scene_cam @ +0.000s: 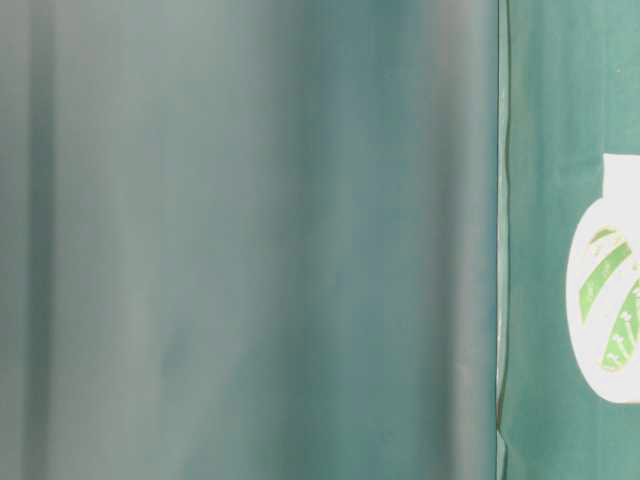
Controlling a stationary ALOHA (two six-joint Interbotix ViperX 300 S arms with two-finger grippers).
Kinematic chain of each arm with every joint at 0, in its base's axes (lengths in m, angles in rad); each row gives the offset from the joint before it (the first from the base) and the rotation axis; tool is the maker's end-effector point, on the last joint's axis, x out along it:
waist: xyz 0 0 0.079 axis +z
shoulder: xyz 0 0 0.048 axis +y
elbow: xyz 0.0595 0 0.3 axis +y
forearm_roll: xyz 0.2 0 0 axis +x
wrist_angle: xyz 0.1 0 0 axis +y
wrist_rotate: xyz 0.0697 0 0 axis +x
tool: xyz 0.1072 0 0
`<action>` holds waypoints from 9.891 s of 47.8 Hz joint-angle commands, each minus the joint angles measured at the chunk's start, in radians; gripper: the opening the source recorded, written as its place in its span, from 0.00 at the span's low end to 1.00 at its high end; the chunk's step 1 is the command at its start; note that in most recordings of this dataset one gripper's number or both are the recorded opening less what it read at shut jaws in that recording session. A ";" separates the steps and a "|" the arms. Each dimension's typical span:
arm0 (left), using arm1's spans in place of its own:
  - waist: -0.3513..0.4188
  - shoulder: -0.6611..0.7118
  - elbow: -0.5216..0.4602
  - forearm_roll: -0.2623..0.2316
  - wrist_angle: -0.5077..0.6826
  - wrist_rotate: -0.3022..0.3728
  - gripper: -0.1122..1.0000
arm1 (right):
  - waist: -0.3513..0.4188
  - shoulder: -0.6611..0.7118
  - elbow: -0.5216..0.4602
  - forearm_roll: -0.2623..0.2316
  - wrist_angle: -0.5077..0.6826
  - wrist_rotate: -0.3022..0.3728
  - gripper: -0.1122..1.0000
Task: Peel off the duct tape with your right arm.
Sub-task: 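Move the left gripper over the white tape roll's near edge, then lower the left gripper and pinch the tape roll's rim, then lift the tape roll upright with the left gripper, then move the right gripper to the tape's loose end tab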
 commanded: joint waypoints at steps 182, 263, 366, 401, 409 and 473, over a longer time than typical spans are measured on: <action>0.000 1.081 -0.623 -0.018 0.469 -0.008 0.93 | 0.002 0.037 0.048 -0.003 -0.057 0.063 0.73; -0.018 1.042 -0.623 -0.017 0.531 -0.008 0.29 | 0.002 0.048 0.049 -0.003 -0.071 0.064 0.72; -0.144 0.804 -0.971 -0.012 1.017 0.396 0.29 | 0.034 0.264 -0.018 -0.003 -0.129 0.089 0.72; -0.144 0.807 -0.945 -0.012 1.012 0.393 0.29 | 0.043 0.557 -0.218 -0.014 -0.222 0.089 0.72; -0.144 0.807 -0.945 -0.012 1.012 0.394 0.29 | 0.055 0.604 -0.250 -0.017 -0.232 0.091 0.72; -0.144 0.819 -0.943 -0.012 1.017 0.391 0.29 | 0.075 0.634 -0.256 -0.035 -0.279 0.091 0.01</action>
